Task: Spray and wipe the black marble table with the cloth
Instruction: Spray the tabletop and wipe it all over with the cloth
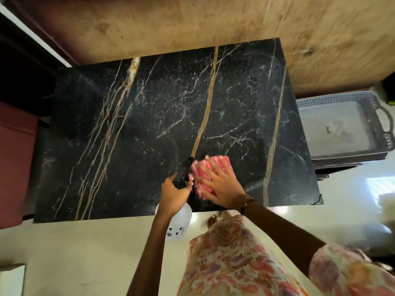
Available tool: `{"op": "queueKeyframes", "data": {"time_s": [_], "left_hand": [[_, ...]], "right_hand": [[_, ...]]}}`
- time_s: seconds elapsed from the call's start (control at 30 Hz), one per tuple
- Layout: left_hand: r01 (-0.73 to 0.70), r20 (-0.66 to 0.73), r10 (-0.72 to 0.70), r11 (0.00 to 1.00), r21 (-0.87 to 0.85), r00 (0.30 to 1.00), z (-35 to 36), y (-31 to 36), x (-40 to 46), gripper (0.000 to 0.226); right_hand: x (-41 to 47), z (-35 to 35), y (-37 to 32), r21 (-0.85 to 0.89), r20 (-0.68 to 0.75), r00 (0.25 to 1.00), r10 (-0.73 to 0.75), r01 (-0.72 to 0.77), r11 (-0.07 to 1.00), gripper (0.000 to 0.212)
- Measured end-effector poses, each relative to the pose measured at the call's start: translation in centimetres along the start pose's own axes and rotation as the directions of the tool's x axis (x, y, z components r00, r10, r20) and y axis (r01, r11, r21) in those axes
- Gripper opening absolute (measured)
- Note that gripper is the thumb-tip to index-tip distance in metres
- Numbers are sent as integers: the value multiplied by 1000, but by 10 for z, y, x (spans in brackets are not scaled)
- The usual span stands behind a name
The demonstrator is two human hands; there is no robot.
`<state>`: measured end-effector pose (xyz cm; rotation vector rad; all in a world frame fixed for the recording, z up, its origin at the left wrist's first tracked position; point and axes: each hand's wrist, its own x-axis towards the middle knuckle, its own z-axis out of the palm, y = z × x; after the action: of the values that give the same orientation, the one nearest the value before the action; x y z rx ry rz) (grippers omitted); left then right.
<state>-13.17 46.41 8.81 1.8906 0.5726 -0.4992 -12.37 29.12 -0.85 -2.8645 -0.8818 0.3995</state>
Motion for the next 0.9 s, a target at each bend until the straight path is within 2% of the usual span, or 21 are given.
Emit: {"op": "queueKeyframes", "data": {"time_s": [0.07,0.17,0.3,0.4,0.47,0.53,0.6,0.7,0.8,0.9], "left_hand": [[4,6,-4,1000,-10,1000,0,-3,-5,7],[-12,21,13,1000,-17,1000,1,-9,-12,7],[-24,9,24,1000,-7,1000,0,-16,-22,7],[-17,8,17,1000,9,1000,2,-20,-29,7],[-25,20,25,1000,16,999,5,-22,-32,7],[-28,27,27,1000,14,999,8,-23,-34,9],[-27,34,26,1000,6,999,12,-23,-34,11],[-27,56,27,1000,-5,998,17,-22,-37,10],[-37,64,38,999,-14,997,24,-20,-39,10],[-55,86,53,998,17,995,32,-16,-43,8]], "right_hand": [[-36,10,-6,24,16,999,-48,48,999,55],[-83,12,23,1,-11,1000,-11,11,1000,54],[-82,-5,63,-58,-24,979,202,-203,978,57],[-50,-14,51,-13,-43,940,338,-338,941,59],[-34,-11,34,-24,-45,945,323,-324,946,59],[-38,-4,21,-40,-36,971,238,-239,970,58],[-61,6,19,-46,-21,989,148,-149,988,57],[-116,17,38,-61,9,995,96,-95,994,57],[-162,10,80,-85,-8,984,178,-178,980,56],[-159,-10,114,-92,14,951,309,-306,947,58]]}}
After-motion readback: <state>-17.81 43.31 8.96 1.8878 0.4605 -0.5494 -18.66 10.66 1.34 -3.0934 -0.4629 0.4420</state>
